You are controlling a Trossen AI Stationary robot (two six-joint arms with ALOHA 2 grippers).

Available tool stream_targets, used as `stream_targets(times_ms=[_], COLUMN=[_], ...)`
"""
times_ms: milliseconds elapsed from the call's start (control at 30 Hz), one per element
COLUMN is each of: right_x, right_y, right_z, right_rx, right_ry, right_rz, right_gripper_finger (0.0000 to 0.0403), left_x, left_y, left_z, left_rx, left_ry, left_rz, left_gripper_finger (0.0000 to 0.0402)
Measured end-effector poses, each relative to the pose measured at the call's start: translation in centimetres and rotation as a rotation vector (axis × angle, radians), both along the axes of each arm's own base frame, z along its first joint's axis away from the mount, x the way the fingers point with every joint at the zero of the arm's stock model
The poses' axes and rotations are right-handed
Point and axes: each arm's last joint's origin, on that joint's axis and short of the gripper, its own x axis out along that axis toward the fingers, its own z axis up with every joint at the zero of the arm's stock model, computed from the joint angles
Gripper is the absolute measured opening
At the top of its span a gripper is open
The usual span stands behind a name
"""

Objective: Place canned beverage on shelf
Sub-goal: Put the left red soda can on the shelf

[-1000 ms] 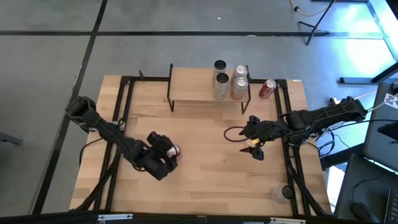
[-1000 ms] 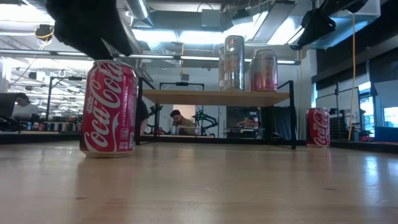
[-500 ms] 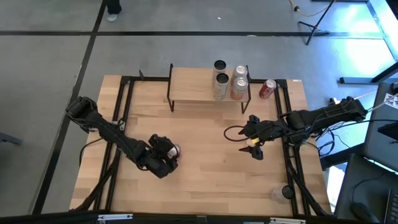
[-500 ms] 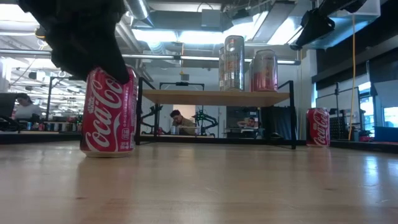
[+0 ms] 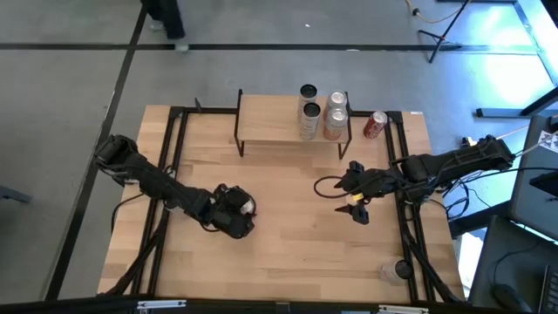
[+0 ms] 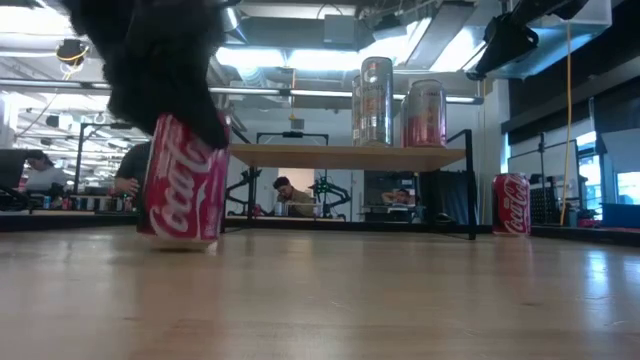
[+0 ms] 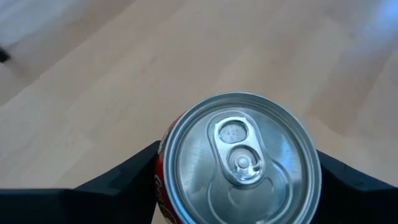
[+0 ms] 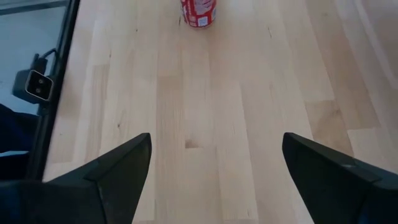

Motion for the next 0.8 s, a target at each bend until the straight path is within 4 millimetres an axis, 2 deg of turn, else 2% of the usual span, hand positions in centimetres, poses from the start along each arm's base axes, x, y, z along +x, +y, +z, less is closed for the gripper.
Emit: stream_targets(times_ms=[133,267,367,500,600,700,800], right_x=[-0.1,-0.7,-1.5,-2.4,-2.9,-3.0,-3.0], right_y=[0.0,-0.1,-0.3,-0.7,-0.9,-1.1,-1.2], right_z=[1.3,3.4,4.6,5.3,5.6,5.8,5.9], right_rx=[0.038,0.065,0.071,0.051,0.041,0.022,0.018], right_ry=[-0.030,-0.102,-0.153,-0.195,-0.223,-0.245,-0.252], right_rz=[0.010,0.018,0.022,0.004,-0.015,-0.054,-0.107], right_gripper_finger=[0.0351,0.0351,0.0351,0.0351,0.0351,0.0351,0.0351], left_x=[1.9,3.9,5.0,5.7,5.8,5.7,5.5], left_y=[0.1,1.2,2.8,6.4,9.4,12.7,16.3], left_z=[3.2,8.1,12.1,16.6,19.1,20.5,21.1], left_rx=[-0.009,0.023,0.056,0.117,0.168,0.225,0.250], left_ry=[-0.044,-0.096,-0.147,-0.182,-0.200,-0.202,-0.194], left_rz=[-0.068,-0.156,-0.185,-0.194,-0.214,-0.234,-0.230], left_gripper_finger=[0.0273,0.0273,0.0273,0.0273,0.0273,0.0274,0.0274])
